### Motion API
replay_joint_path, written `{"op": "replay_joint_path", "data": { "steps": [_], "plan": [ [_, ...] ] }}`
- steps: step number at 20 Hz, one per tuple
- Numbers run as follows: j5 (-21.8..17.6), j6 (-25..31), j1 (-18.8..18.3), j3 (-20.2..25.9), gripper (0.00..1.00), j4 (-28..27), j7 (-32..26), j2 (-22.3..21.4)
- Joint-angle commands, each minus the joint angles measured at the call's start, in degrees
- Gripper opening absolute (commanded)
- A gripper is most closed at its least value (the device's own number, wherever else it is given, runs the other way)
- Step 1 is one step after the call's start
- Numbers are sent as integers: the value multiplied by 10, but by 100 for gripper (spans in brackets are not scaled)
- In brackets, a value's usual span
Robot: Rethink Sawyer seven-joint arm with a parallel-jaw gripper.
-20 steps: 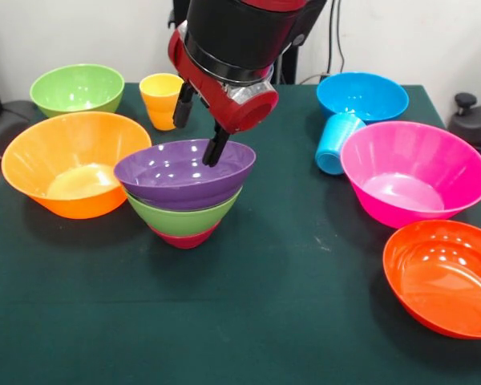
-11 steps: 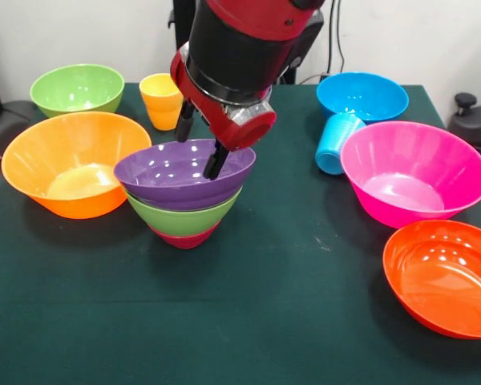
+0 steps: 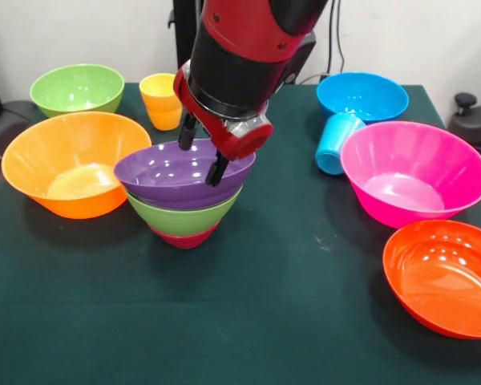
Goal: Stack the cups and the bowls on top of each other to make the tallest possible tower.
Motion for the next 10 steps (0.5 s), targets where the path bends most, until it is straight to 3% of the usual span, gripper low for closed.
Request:
{"op": "replay_joint_path", "data": {
  "steps": [1,8,10],
  "plan": [
    [-23,30,3,63,100,88,-100,-72],
    [-10,32,12,72,100,156,-110,-169],
    [-8,10,12,78,100,187,-108,-187]
  ]
}}
